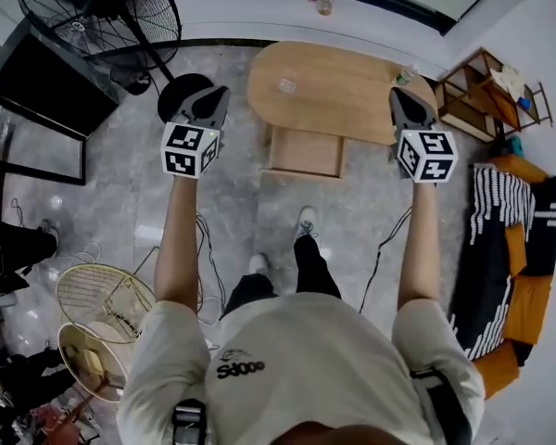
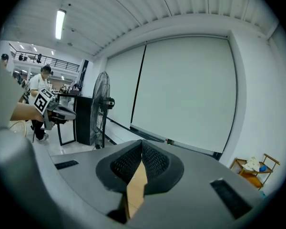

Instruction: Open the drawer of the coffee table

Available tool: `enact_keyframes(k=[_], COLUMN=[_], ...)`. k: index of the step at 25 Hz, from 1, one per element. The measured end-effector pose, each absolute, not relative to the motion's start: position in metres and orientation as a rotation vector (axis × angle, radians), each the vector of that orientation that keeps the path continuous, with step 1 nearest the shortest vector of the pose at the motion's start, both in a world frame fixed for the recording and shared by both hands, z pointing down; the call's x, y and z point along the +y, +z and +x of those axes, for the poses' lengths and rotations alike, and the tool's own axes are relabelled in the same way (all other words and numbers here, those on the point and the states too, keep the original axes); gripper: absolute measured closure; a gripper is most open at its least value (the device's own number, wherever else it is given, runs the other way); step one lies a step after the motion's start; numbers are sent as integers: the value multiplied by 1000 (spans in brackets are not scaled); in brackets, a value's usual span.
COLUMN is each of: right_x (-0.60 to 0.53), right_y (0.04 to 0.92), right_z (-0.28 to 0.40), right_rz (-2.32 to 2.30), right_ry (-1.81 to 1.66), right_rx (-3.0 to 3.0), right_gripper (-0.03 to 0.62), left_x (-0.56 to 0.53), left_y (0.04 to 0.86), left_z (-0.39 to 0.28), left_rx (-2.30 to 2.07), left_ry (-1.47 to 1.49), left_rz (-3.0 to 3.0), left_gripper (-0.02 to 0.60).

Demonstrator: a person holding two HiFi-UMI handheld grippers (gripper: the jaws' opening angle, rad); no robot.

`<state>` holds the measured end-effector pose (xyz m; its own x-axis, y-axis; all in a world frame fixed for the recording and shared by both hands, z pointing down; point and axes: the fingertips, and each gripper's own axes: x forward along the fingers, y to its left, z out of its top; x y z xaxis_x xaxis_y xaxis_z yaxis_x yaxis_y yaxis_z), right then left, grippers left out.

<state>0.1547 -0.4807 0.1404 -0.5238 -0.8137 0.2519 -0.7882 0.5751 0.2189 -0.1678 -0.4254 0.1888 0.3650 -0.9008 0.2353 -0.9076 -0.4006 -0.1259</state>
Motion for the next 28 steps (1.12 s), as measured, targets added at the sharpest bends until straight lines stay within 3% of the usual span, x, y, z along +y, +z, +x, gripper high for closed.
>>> enact_keyframes(k=[11, 28], right_x=[-352, -202], right_y=[77, 42], right_z=[118, 82], right_rz=[1345, 1390], right_ry=[-214, -311], right_rx=[-2491, -2519], right_gripper=[588, 588], left_x=[-308, -169], left_y=[116, 67], left_z=[-183, -181], left_rx=[-1725, -1758], left_ry=[358, 310], left_rz=[2662, 2796], left_gripper=[563, 563])
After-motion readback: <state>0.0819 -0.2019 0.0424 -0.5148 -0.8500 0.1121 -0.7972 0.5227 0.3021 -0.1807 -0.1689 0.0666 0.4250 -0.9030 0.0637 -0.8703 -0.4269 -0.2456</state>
